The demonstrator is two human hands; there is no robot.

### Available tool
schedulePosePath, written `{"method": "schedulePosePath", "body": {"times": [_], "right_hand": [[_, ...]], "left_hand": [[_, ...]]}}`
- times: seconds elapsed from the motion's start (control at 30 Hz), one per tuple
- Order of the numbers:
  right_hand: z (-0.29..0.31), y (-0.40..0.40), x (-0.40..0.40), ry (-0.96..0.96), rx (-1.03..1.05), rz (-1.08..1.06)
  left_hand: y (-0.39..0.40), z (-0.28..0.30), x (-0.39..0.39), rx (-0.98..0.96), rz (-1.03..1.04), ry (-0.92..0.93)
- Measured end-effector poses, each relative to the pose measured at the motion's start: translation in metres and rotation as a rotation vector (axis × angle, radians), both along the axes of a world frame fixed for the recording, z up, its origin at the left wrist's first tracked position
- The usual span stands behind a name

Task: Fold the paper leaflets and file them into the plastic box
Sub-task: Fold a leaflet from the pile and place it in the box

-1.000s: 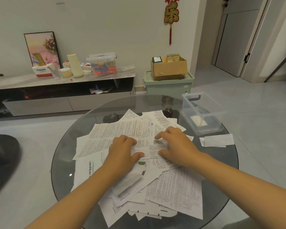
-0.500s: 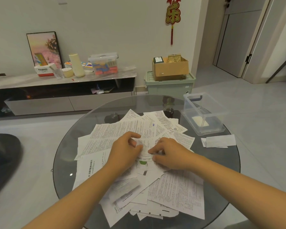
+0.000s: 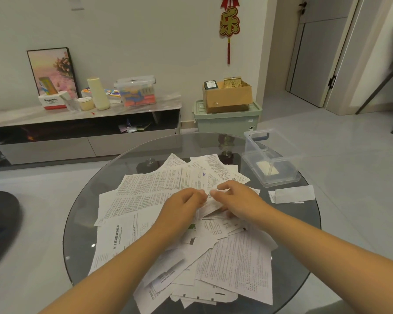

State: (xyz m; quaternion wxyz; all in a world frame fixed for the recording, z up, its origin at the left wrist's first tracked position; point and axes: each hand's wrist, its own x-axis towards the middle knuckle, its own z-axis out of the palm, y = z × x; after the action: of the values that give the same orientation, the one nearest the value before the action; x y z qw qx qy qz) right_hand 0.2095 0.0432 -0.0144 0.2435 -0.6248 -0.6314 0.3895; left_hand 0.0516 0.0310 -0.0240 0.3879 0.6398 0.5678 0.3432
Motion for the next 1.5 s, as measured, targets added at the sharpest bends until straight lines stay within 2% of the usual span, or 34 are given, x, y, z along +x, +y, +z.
{"method": "schedulePosePath", "body": {"times": [0.1, 0.27, 0.47, 0.6, 0.77, 0.97, 1.1, 1.23, 1.37, 1.5], "right_hand": [[-0.007, 0.001, 0.005, -0.116, 0.063, 0.039], [-0.015, -0.001, 0.004, -0.384, 0.183, 0.161], [-0.017, -0.002, 0.002, -0.493, 0.204, 0.208], [-0.017, -0.005, 0.005, -0.495, 0.248, 0.205], [-0.008, -0.005, 0.015, -0.152, 0.252, 0.053], [0.000, -0.007, 0.043, -0.016, 0.290, -0.107], [0.001, -0.014, 0.071, -0.027, 0.298, -0.167], [0.000, -0.019, 0.100, -0.047, 0.330, -0.228], [-0.002, -0.016, 0.130, -0.038, 0.352, -0.330], [-0.007, -0.008, 0.150, -0.074, 0.358, -0.395]], "left_hand": [[0.003, -0.002, -0.001, 0.004, -0.068, 0.187], [0.011, -0.013, 0.001, 0.122, -0.162, 0.475], [0.018, -0.009, 0.006, 0.127, -0.164, 0.678], [0.018, -0.003, 0.010, 0.119, -0.158, 0.572], [0.019, 0.012, 0.017, 0.004, -0.052, 0.161], [0.016, 0.020, 0.047, 0.067, 0.011, 0.003], [0.011, 0.018, 0.073, 0.036, 0.026, -0.108], [0.011, 0.013, 0.108, 0.077, 0.068, -0.157], [0.014, 0.004, 0.139, 0.110, 0.026, -0.147], [0.011, 0.001, 0.154, 0.224, -0.059, -0.026]]}}
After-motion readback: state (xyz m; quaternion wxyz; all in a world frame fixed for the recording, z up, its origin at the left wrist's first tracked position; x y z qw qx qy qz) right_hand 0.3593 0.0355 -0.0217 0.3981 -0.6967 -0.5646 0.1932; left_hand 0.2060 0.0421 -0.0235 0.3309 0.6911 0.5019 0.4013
